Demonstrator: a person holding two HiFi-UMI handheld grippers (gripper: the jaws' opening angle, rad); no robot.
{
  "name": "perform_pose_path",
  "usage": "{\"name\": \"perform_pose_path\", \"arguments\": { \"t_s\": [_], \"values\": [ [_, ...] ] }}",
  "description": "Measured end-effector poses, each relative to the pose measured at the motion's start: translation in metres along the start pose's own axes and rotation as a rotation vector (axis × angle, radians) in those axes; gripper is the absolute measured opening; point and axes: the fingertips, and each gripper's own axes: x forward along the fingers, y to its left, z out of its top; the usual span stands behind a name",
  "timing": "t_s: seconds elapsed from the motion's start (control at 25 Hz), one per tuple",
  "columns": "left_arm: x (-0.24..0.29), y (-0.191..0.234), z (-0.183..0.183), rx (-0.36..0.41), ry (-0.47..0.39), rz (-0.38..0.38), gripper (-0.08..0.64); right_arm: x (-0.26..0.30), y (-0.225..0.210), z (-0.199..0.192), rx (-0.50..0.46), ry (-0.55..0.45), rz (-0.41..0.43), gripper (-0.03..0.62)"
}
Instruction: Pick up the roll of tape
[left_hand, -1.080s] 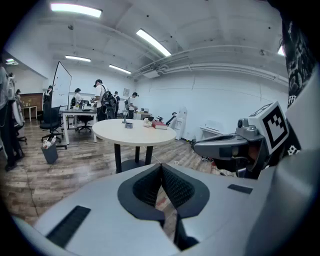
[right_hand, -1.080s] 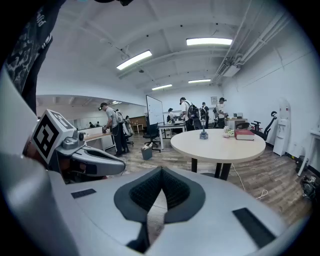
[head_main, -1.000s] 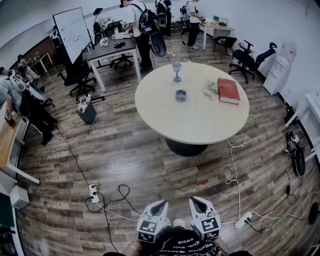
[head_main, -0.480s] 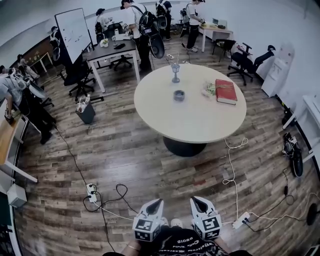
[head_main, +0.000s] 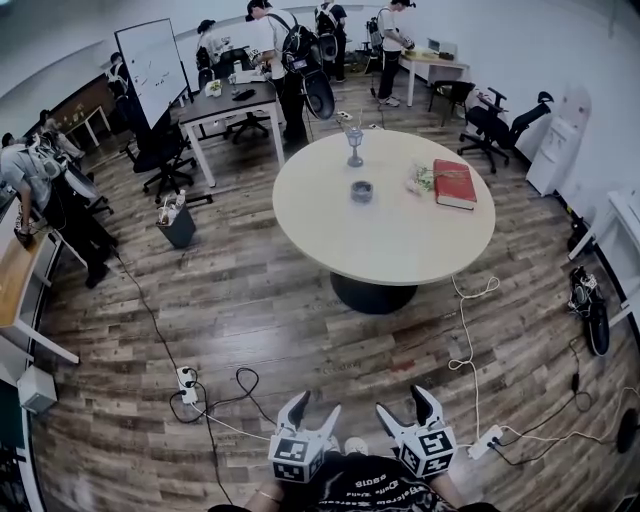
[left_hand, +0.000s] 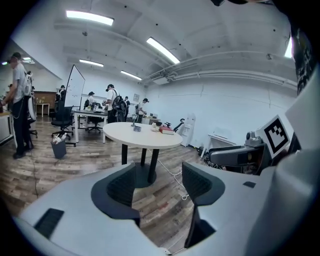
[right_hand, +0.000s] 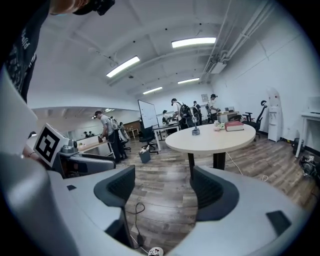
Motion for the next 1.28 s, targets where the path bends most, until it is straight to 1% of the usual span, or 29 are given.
{"name": "perform_pose_path", "arguments": {
  "t_s": [0.08,0.16,0.28,0.48,0.56,0.64,0.8,0.96,1.08,1.28],
  "values": [
    [-0.001,0.001,0.0,0.013,0.004,-0.006,0.293,0.0,0.001,-0.003,0.009,0.005,-0.001,0.384],
    [-0.002,0.001,0.001,0.027,0.002,-0.023,0.303,-0.001,0.001,-0.005,0.011,0.005,-0.013,0.404],
    [-0.003,0.0,0.001,0.042,0.004,-0.052,0.316,0.0,0.002,-0.006,0.02,-0.003,-0.027,0.41],
    [-0.002,0.005,-0.004,0.058,0.021,-0.084,0.318,0.005,0.01,-0.012,0.027,-0.013,-0.051,0.411],
    [-0.004,0.007,-0.007,0.049,0.022,-0.095,0.318,0.006,0.012,-0.015,0.034,-0.013,-0.061,0.411],
    [-0.007,0.009,-0.009,0.024,0.024,-0.104,0.319,0.006,0.015,-0.019,0.043,-0.012,-0.068,0.411],
    [-0.01,0.019,-0.015,-0.021,0.035,-0.09,0.318,0.005,0.02,-0.024,0.06,-0.001,-0.084,0.411],
    [-0.008,0.024,-0.022,-0.019,0.06,-0.094,0.318,0.007,0.017,-0.03,0.07,0.02,-0.097,0.41],
    [0.001,0.026,-0.021,-0.016,0.064,-0.1,0.318,0.013,0.009,-0.028,0.08,0.013,-0.105,0.41],
    [0.02,0.033,-0.012,-0.033,0.059,-0.091,0.318,0.032,0.001,-0.023,0.059,0.033,-0.076,0.41]
  ]
}}
